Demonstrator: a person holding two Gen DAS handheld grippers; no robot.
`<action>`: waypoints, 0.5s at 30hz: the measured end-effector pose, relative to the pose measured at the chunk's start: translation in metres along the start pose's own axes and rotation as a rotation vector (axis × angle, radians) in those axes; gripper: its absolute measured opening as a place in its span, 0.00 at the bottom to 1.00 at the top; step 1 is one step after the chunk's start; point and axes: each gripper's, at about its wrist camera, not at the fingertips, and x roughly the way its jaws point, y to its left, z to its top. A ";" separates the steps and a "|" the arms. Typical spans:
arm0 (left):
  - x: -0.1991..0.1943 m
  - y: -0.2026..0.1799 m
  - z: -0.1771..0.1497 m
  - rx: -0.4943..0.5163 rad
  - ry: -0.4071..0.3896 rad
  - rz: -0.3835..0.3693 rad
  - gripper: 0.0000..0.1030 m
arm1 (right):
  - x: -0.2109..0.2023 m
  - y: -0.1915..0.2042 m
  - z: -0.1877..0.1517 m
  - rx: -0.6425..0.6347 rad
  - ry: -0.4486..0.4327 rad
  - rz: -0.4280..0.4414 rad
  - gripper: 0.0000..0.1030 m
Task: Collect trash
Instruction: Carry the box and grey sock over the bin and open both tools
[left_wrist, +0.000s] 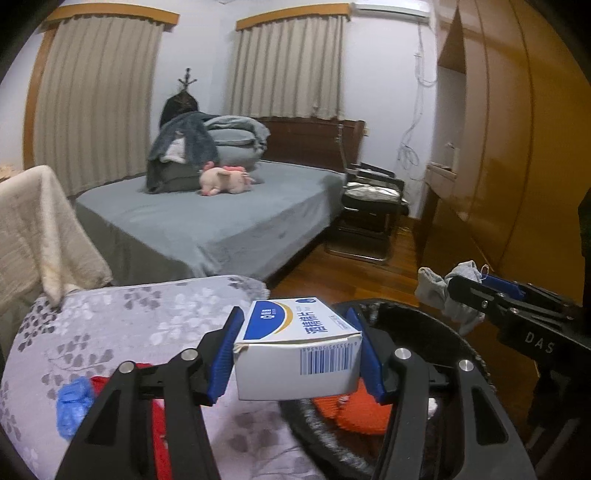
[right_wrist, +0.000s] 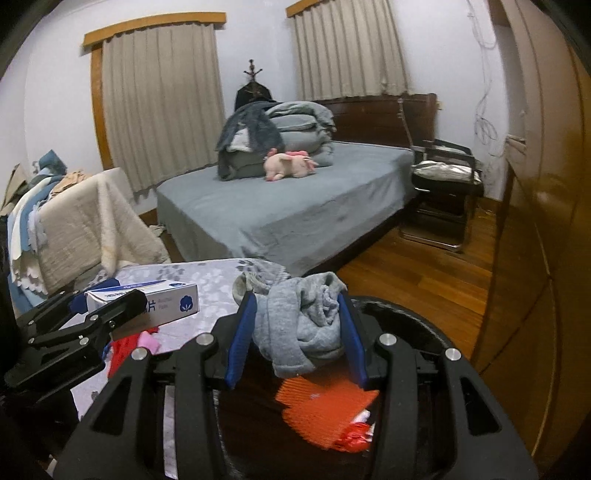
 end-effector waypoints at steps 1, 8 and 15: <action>0.003 -0.005 0.000 0.005 0.004 -0.011 0.55 | -0.002 -0.006 -0.002 0.007 -0.001 -0.010 0.42; 0.022 -0.037 -0.001 0.041 0.023 -0.064 0.55 | -0.005 -0.031 -0.012 0.023 0.010 -0.061 0.42; 0.048 -0.055 -0.004 0.066 0.050 -0.093 0.55 | 0.004 -0.053 -0.023 0.038 0.041 -0.103 0.42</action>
